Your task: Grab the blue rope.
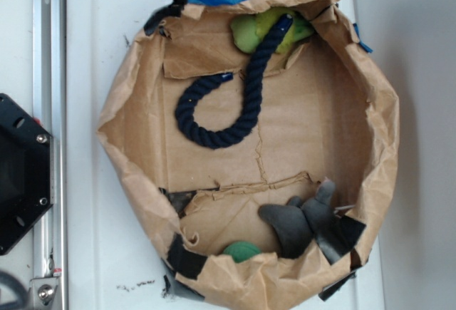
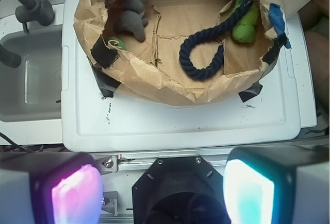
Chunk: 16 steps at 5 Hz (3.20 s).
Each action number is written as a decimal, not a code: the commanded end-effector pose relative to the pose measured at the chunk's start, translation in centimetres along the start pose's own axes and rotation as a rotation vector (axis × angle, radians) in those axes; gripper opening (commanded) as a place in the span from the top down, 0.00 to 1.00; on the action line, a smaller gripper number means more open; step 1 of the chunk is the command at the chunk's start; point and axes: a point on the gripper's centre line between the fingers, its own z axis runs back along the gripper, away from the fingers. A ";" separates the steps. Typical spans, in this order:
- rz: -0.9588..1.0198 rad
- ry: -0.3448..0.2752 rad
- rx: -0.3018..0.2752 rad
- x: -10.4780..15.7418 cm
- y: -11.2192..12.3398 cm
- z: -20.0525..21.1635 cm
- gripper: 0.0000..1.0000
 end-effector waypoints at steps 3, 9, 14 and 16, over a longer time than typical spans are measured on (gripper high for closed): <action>0.194 -0.079 0.004 9.5 4.3 -5.7 0.00; 0.319 -0.141 0.024 16.1 5.8 -12.5 0.00; 0.374 -0.161 0.078 16.2 6.5 -18.4 0.00; 0.530 -0.191 0.038 14.2 6.5 -15.7 0.00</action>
